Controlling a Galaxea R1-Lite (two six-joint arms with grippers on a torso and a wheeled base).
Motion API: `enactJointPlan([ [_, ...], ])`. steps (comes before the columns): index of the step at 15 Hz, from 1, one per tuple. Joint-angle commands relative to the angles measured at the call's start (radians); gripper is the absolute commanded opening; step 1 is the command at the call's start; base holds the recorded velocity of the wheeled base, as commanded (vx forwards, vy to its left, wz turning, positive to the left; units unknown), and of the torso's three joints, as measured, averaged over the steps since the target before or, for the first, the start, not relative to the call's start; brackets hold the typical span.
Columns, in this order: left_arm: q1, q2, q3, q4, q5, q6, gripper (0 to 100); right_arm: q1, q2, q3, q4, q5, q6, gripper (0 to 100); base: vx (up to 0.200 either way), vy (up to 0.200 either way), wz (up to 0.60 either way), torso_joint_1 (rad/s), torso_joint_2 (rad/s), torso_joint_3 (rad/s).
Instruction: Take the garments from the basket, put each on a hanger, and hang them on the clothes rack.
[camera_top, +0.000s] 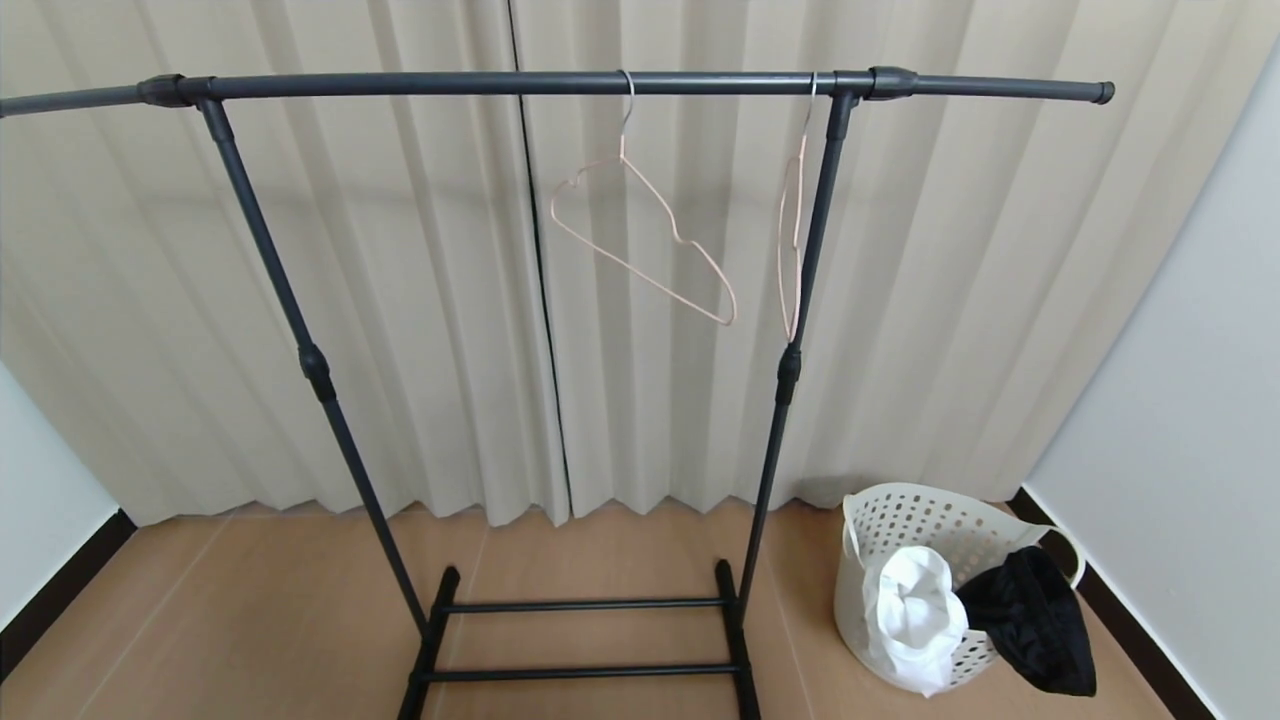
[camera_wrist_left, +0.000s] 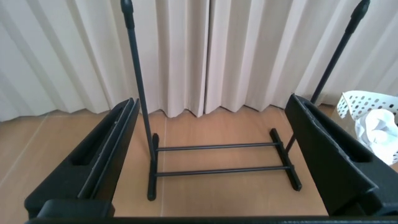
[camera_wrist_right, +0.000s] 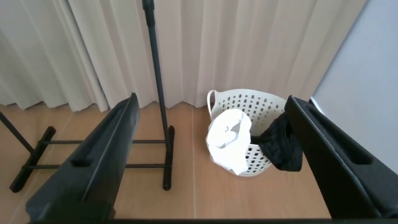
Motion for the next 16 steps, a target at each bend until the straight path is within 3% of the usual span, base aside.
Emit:
enactJointPlan([
  [1,0.000,0.001,0.000,0.001,-0.001,0.000,100,0.000,0.001,0.000,0.000,0.000,0.001,100,0.000,0.000,0.00,-0.178,0.51,0.339],
  [13,0.000,0.001,0.000,0.002,0.000,0.000,100,0.000,0.001,0.000,0.000,0.000,0.001,100,0.000,0.000,0.00,-0.122,0.48,0.353],
  [16,0.000,0.001,0.000,0.002,-0.001,-0.002,100,0.000,0.001,0.000,0.000,0.000,0.001,100,0.000,0.000,0.00,-0.027,0.17,0.144],
])
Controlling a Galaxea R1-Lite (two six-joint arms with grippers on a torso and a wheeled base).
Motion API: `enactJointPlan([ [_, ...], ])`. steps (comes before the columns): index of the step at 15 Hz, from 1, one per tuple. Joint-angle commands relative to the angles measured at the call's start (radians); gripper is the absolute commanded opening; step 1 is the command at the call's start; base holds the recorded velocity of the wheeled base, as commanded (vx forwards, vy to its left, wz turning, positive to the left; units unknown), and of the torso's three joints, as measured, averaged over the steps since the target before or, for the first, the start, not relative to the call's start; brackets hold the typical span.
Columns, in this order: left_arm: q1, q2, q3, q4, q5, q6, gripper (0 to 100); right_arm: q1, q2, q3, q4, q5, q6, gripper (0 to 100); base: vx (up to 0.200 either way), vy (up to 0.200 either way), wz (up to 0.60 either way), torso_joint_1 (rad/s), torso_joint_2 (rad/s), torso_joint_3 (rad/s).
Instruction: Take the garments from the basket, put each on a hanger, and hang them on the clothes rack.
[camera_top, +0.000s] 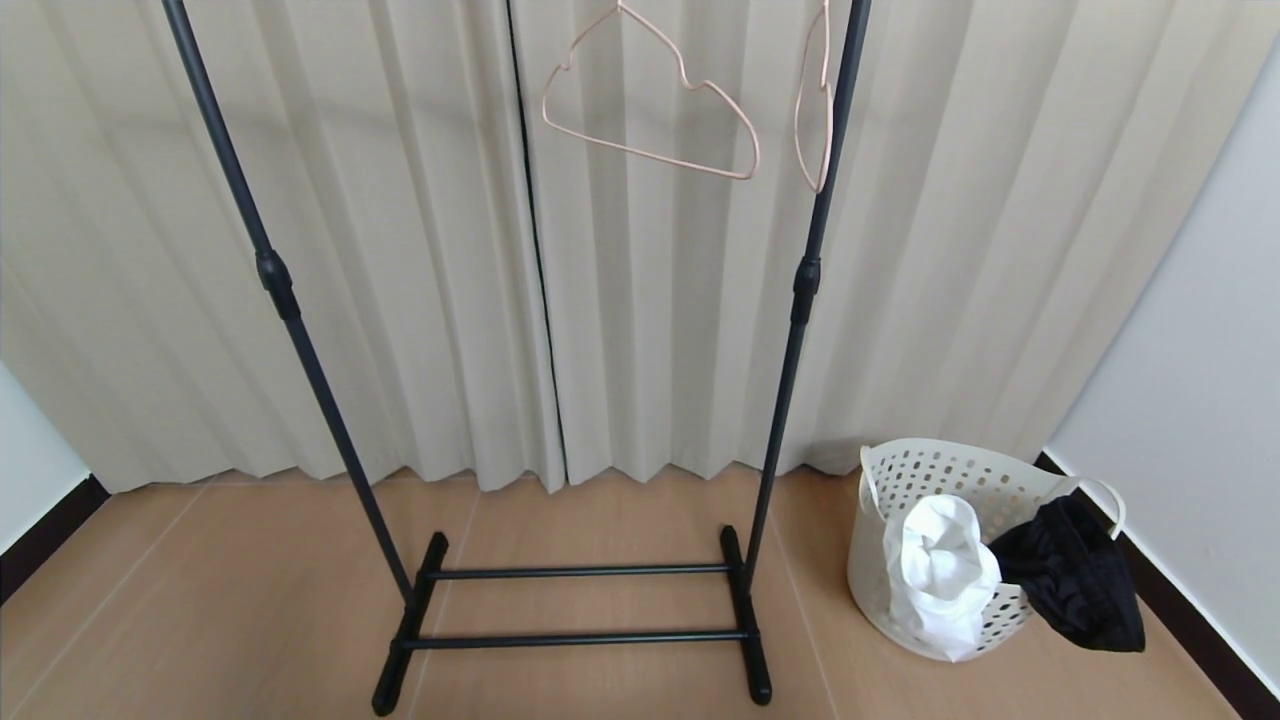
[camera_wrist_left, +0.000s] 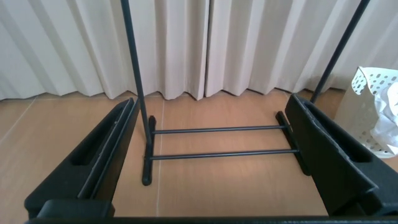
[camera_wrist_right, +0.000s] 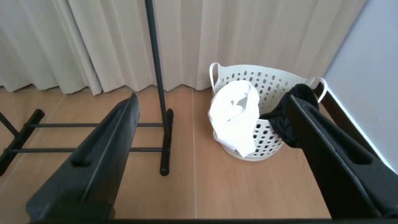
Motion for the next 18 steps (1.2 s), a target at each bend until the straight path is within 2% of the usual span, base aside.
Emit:
enactJointPlan([
  [1,0.000,0.001,0.000,-0.002,0.000,0.000,100,0.000,0.001,0.000,0.000,0.000,0.000,100,0.000,0.000,0.00,0.002,0.05,0.051],
  [6,0.000,0.001,0.000,0.000,0.000,0.000,100,0.000,0.001,0.000,0.000,0.000,0.000,100,0.000,0.000,-0.60,0.003,0.01,0.013],
  [9,0.000,0.001,0.000,0.000,0.000,0.000,100,0.000,0.001,0.000,0.000,0.000,0.000,100,0.000,0.000,0.00,0.000,0.00,0.000],
  [15,0.000,0.001,0.000,0.000,0.000,0.000,100,0.000,0.001,0.000,0.000,0.000,0.000,100,0.200,0.000,0.00,-0.001,0.00,0.006],
  [18,0.000,0.001,0.000,0.000,0.000,0.000,100,0.000,0.001,0.000,0.000,0.000,0.000,100,0.000,-0.200,0.00,0.004,0.00,0.004],
])
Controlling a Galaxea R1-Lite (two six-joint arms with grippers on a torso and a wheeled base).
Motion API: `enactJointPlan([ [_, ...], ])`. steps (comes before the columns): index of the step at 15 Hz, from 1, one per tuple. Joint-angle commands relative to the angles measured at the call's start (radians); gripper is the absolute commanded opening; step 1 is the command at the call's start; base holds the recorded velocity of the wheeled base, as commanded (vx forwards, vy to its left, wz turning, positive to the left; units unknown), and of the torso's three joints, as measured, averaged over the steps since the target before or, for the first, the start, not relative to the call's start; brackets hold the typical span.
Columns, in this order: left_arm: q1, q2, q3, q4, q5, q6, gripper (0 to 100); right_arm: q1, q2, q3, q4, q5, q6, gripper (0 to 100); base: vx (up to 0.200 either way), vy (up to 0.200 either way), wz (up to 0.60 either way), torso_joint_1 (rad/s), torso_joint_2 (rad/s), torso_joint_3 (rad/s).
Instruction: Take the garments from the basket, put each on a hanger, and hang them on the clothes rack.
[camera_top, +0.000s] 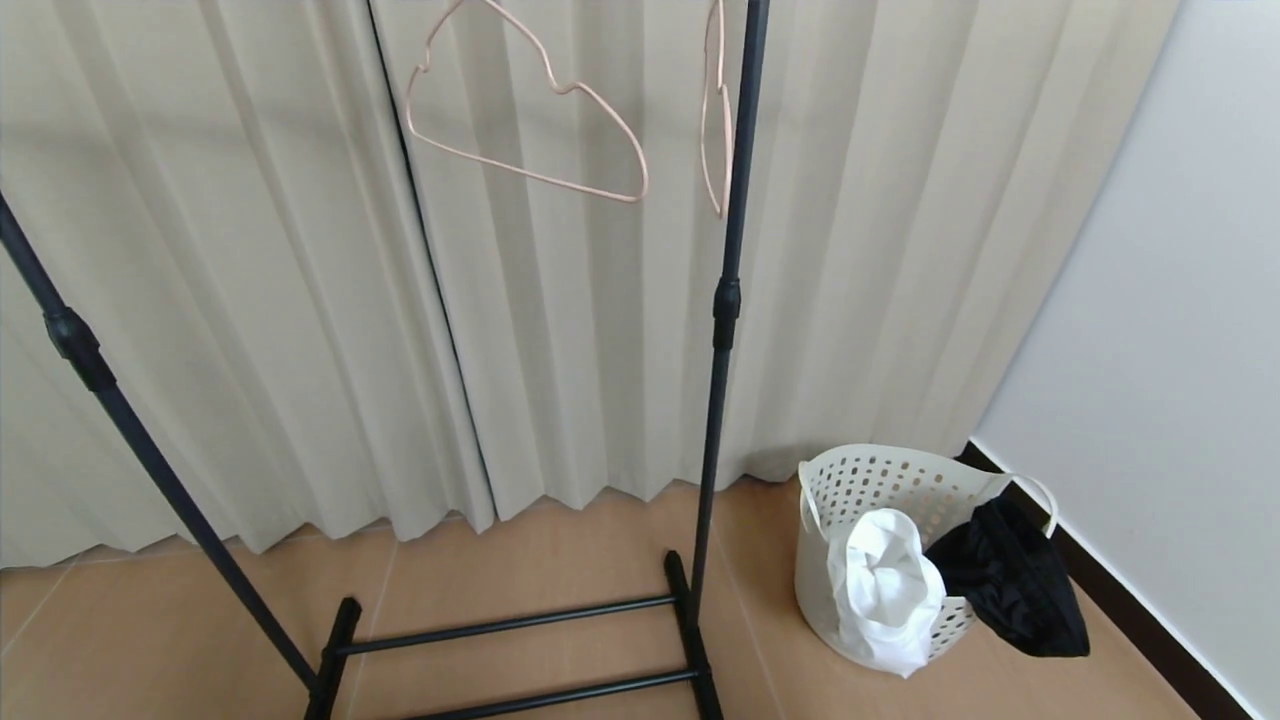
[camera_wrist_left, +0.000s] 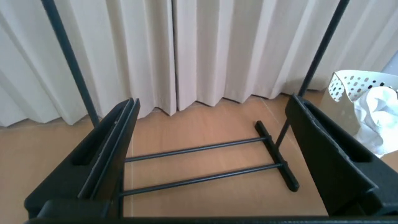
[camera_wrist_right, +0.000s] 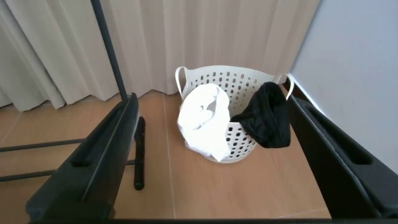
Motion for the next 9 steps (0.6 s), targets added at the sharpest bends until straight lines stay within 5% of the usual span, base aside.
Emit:
enactJointPlan([
  [1,0.000,0.001,0.000,0.000,0.000,0.000,100,0.001,0.001,0.000,0.001,0.000,0.000,100,0.000,-0.200,0.00,0.007,0.00,0.002],
  [5,0.000,0.001,0.000,0.000,0.000,0.000,100,0.001,0.001,0.000,0.001,0.000,0.000,100,0.000,-0.200,0.00,0.002,0.00,0.002],
  [9,0.000,0.001,0.000,0.000,0.000,-0.002,100,0.001,0.001,0.000,0.001,0.000,0.000,100,0.200,0.000,0.00,0.000,0.00,0.001],
])
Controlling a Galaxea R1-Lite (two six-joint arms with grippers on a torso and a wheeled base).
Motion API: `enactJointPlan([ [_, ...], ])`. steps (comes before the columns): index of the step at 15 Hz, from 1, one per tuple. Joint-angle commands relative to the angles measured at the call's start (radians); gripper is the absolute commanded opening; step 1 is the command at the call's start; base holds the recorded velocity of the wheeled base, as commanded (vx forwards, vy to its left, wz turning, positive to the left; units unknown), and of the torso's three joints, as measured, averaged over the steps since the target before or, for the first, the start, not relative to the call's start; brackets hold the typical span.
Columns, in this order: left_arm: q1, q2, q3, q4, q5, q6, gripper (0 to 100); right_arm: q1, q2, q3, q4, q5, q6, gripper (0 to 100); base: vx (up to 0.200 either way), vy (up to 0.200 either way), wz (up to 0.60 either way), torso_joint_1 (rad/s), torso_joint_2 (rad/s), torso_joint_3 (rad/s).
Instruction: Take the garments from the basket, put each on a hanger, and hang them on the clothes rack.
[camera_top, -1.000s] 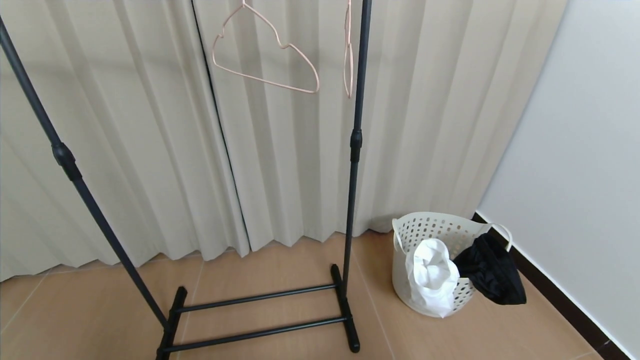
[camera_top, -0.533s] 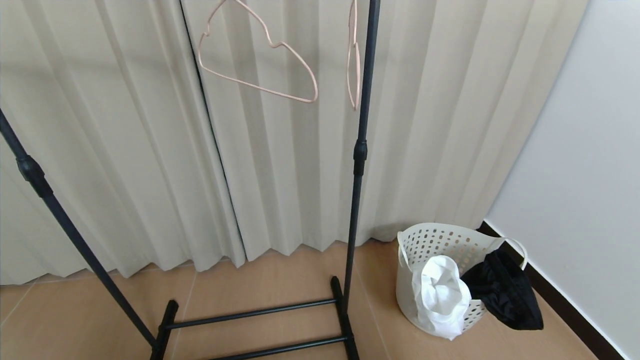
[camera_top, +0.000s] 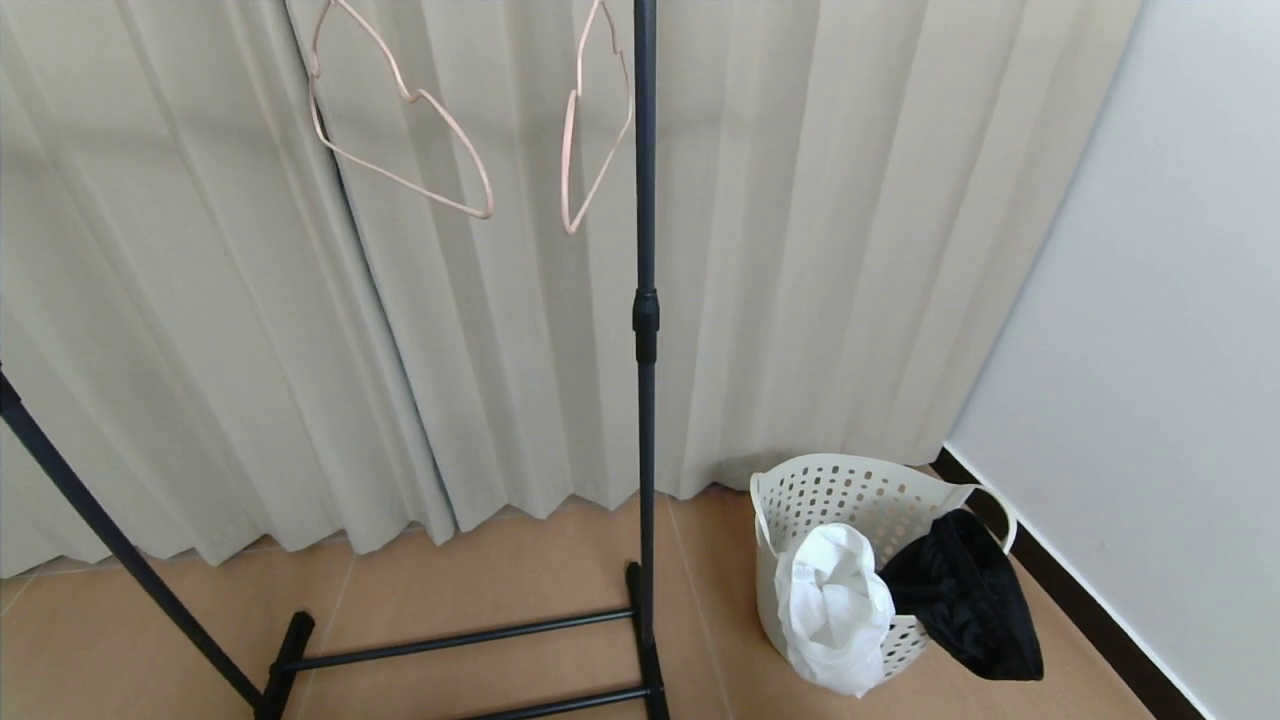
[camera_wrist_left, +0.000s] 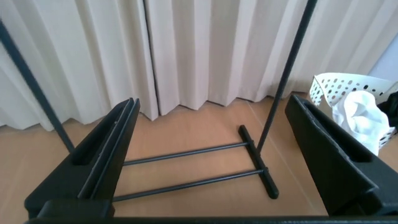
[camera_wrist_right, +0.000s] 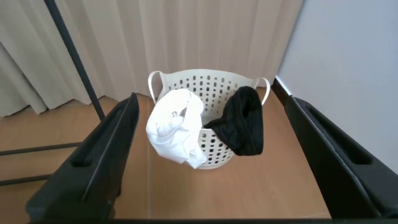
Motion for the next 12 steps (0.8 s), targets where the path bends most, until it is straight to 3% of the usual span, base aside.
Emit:
enactJointPlan([
  [1,0.000,0.001,0.000,-0.001,0.002,-0.001,100,0.000,0.001,0.000,-0.002,0.000,0.000,100,0.000,0.000,0.00,0.000,0.00,0.000],
  [3,0.000,0.001,0.000,-0.001,0.003,-0.007,100,0.000,0.001,0.000,-0.002,0.000,0.000,100,0.000,0.000,-0.60,0.010,0.00,0.000],
  [10,0.000,0.001,0.000,-0.001,0.002,-0.005,100,0.000,0.001,0.000,-0.002,0.000,0.000,100,0.000,0.000,0.00,0.000,0.00,0.000],
  [12,0.000,0.001,0.000,-0.001,0.002,-0.005,100,0.000,0.001,0.000,-0.002,0.000,0.000,100,0.000,0.000,-0.60,-0.002,0.00,-0.002],
])
